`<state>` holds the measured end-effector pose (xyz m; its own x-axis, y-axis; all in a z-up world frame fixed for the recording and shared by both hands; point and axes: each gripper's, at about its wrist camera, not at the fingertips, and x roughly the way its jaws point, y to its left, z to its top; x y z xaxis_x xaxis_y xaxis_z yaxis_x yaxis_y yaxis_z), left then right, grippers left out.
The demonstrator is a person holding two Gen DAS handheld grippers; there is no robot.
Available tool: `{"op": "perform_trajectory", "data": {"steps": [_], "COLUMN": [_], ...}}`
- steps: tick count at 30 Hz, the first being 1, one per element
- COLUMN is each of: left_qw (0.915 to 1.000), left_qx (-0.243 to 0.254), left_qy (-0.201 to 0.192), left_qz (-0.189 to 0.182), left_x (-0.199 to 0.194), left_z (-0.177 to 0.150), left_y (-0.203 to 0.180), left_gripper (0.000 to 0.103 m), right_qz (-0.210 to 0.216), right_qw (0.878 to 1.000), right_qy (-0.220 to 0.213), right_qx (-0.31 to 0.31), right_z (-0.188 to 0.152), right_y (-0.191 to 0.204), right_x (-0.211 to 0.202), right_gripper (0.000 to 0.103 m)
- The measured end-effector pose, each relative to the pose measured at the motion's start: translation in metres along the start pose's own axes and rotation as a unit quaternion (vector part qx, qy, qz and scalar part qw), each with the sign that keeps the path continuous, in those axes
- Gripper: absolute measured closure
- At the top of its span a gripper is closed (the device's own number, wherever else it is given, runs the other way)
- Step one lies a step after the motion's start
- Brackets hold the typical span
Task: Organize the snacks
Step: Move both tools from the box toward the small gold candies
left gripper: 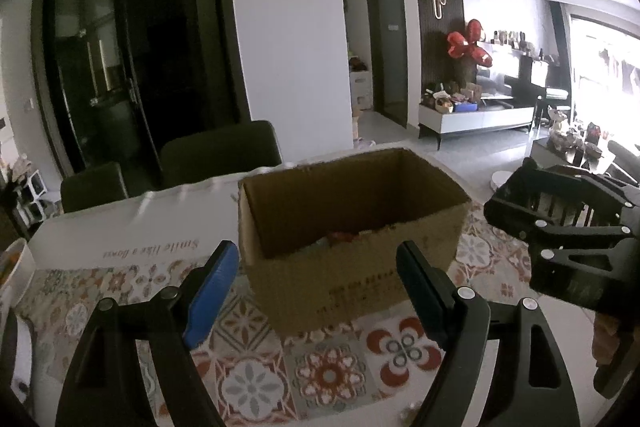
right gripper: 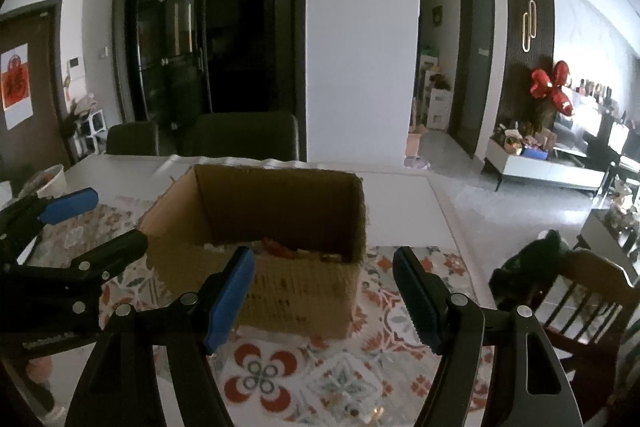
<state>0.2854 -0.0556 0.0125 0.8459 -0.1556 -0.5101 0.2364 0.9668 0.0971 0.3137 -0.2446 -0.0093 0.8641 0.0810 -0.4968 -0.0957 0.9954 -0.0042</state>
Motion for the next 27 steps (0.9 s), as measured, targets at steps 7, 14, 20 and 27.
{"op": "perform_trajectory", "data": {"steps": [7, 14, 20, 27], "left_qw": [0.9998, 0.9985, 0.9943, 0.9834], "left_qx": [-0.008, -0.009, -0.018, -0.043], "left_qy": [0.018, 0.054, 0.105, 0.173], "left_qz": [0.010, 0.007, -0.005, -0.032], "left_x": [-0.016, -0.017, -0.009, 0.008], "left_z": [-0.029, -0.056, -0.083, -0.115], "left_y": [-0.016, -0.033, -0.049, -0.064], "left_gripper": [0.022, 0.022, 0.022, 0.022], "right_qz": [-0.006, -0.006, -0.003, 0.011], "right_qw": [1.000, 1.000, 0.999, 0.996], "right_qy": [-0.002, 0.011, 0.046, 0.093], "right_qx": [-0.006, -0.004, 0.002, 0.008], "right_z": [-0.026, -0.052, -0.080, -0.111], "right_y": [-0.002, -0.010, -0.022, -0.033], "right_x": [-0.022, -0.030, -0.021, -0.005], "right_gripper": [0.031, 0.031, 0.031, 0.031]}}
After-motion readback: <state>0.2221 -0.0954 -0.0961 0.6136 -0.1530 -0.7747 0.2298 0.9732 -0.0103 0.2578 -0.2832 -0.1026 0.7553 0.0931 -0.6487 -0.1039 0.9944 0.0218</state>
